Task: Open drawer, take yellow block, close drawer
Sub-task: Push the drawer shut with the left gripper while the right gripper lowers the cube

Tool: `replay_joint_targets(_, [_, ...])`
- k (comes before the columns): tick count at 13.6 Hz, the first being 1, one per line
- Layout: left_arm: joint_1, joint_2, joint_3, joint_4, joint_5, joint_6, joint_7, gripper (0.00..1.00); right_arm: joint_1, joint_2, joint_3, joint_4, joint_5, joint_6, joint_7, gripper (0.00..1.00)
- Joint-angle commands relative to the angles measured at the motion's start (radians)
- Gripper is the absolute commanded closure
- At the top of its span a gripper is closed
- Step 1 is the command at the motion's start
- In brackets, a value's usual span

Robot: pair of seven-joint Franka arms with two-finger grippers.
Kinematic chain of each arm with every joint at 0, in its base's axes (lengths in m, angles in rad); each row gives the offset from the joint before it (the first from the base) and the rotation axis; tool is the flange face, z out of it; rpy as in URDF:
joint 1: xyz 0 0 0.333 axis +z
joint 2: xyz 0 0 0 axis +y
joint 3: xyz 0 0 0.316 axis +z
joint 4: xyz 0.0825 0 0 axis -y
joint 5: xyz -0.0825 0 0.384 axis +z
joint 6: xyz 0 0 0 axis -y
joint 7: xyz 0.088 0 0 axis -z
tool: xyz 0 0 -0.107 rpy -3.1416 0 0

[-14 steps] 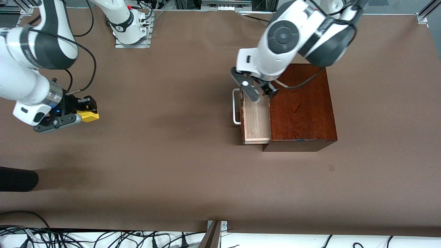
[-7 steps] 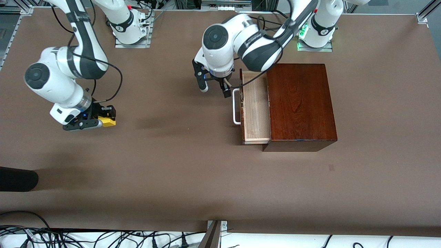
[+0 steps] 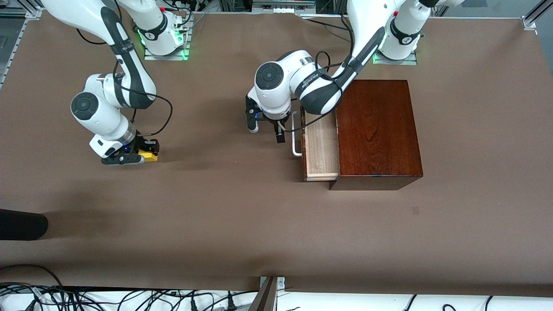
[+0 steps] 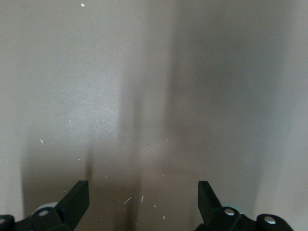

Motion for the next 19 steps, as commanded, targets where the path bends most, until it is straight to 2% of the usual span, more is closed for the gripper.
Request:
replay_joint_targets(1, [0.017,-0.006,0.010,0.024,0.037,-0.072,0.079,0.00,-0.017,0.008,0.040,-0.030,0.019,0.025,0.007,1.00])
replay_joint_targets(5, [0.037,-0.013,0.009,0.019,0.074,-0.170,0.087,0.00,-0.022,0.008,0.058,-0.068,0.020,0.025,-0.002,1.00])
replay_joint_targets(7, [0.040,-0.013,0.012,0.005,0.077,-0.175,0.120,0.00,-0.022,0.009,0.058,-0.078,0.020,0.035,-0.004,1.00])
replay_joint_targets(8, [0.056,-0.013,0.012,0.005,0.083,-0.192,0.127,0.00,-0.022,0.011,0.058,-0.078,0.020,0.038,-0.005,0.91])
replay_joint_targets(10, [0.089,-0.014,0.012,0.004,0.083,-0.232,0.140,0.00,-0.023,0.014,0.058,-0.078,0.020,0.038,-0.007,0.20])
replay_joint_targets(11, [0.106,-0.019,0.012,0.004,0.083,-0.247,0.160,0.00,-0.022,0.003,0.057,-0.076,0.020,0.036,-0.007,0.00])
replay_joint_targets(13, [0.134,-0.020,0.009,0.002,0.083,-0.261,0.179,0.00,-0.023,-0.056,0.057,-0.073,0.022,0.015,0.001,0.00])
replay_joint_targets(17, [0.151,-0.023,0.006,0.002,0.083,-0.296,0.180,0.00,-0.022,-0.224,0.061,-0.020,0.022,-0.137,-0.004,0.00])
replay_joint_targets(19, [0.151,-0.028,0.006,-0.001,0.083,-0.298,0.180,0.00,-0.023,-0.259,0.058,0.103,0.022,-0.314,-0.006,0.00])
